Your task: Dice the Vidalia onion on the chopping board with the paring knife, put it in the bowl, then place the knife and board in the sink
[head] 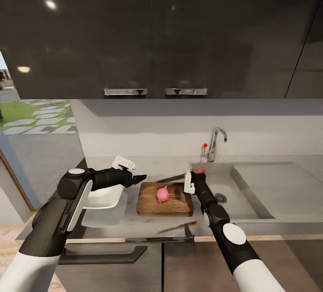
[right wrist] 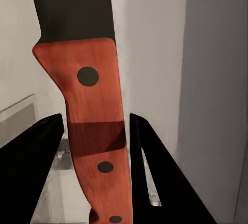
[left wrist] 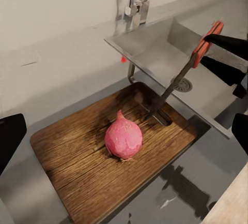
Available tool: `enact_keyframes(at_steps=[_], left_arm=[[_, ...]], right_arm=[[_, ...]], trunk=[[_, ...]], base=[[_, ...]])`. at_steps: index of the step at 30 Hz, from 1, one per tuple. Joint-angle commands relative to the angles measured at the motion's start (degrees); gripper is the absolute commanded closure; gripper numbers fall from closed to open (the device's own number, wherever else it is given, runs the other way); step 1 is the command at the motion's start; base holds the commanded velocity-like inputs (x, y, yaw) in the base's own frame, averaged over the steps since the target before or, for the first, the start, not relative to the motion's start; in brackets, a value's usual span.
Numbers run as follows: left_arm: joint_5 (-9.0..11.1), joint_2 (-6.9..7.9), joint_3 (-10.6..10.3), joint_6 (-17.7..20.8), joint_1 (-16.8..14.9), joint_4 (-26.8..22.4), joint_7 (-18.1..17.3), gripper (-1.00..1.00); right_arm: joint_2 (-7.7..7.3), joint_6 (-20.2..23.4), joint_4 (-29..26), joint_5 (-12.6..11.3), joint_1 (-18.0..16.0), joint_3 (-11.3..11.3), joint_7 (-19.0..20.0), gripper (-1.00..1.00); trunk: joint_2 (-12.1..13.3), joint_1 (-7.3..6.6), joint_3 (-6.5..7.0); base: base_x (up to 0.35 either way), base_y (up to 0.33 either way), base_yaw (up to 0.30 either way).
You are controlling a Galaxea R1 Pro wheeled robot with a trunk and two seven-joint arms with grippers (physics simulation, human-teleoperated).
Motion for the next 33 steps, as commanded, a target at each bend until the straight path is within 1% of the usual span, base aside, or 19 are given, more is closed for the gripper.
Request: enact_keyframes(at_steps=[1, 7, 12, 15, 16, 17, 19, 22, 26, 33], left_arm=[[0.12, 0.01, -0.03, 0.37, -0.06, -0.04, -0.03, -1.0], [0.12, -0.06, -0.06, 0.37, -0.06, -0.04, -0.03, -1.0], [0.12, -0.16, -0.11, 0.37, -0.06, -0.04, -0.03, -1.0], [0.12, -0.19, -0.12, 0.37, -0.06, -0.04, -0.03, -1.0], [0.12, -0.28, -0.12, 0.37, -0.06, -0.04, -0.03, -1.0], [0.12, -0.34, -0.12, 0.37, -0.06, -0.04, -0.03, -1.0], [0.12, -0.65, -0.12, 0.37, -0.06, -0.04, -0.03, -1.0], [0.12, -0.88, -0.16, 0.37, -0.06, -0.04, -0.03, -1.0], [0.12, -1.01, -0.2, 0.37, -0.06, -0.04, -0.03, -1.0], [0.12, -0.94, -0.01, 0.49, -0.14, -0.04, -0.1, -1.0]], right_arm=[[0.03, -0.11, 0.36, 0.6, -0.06, -0.08, -0.28, 1.0], [0.03, 1.36, 1.58, 0.71, -0.06, -0.01, -0.56, 1.0], [0.03, 3.44, 2.11, 0.83, -0.05, 0.26, -2.7, 1.0], [0.03, 4.05, 3.47, 0.88, -0.03, 0.9, -4.97, 1.0], [0.03, 4.22, 4.37, 0.92, -0.02, 1.07, -6.56, 1.0], [0.03, 4.25, 4.62, 0.93, -0.01, 1.1, -7.35, 1.0], [0.03, 4.27, 5.35, 0.95, 0.01, 1.18, -10.86, 1.0], [0.03, 4.28, 5.77, 0.96, 0.02, 1.22, -13.3, 1.0], [0.03, 4.23, 6.0, 1.02, 0.0, 1.28, -14.27, 1.0], [0.03, 4.15, 6.54, 0.97, 0.0, 1.72, -14.4, 1.0]], trunk=[[-0.13, 0.04, -0.12], [-0.13, 0.04, -0.12], [-0.13, 0.04, -0.12], [-0.13, 0.04, -0.12], [-0.13, 0.04, -0.12], [-0.13, 0.04, -0.12], [-0.13, 0.04, -0.12], [-0.13, 0.04, -0.12], [-0.13, 0.04, -0.12], [-0.13, 0.04, -0.12]], base=[[0.0, 0.0, 0.0], [0.0, 0.0, 0.0], [0.0, 0.0, 0.0], [0.0, 0.0, 0.0], [0.0, 0.0, 0.0], [0.0, 0.0, 0.0], [0.0, 0.0, 0.0], [0.0, 0.0, 0.0], [0.0, 0.0, 0.0], [0.0, 0.0, 0.0]])
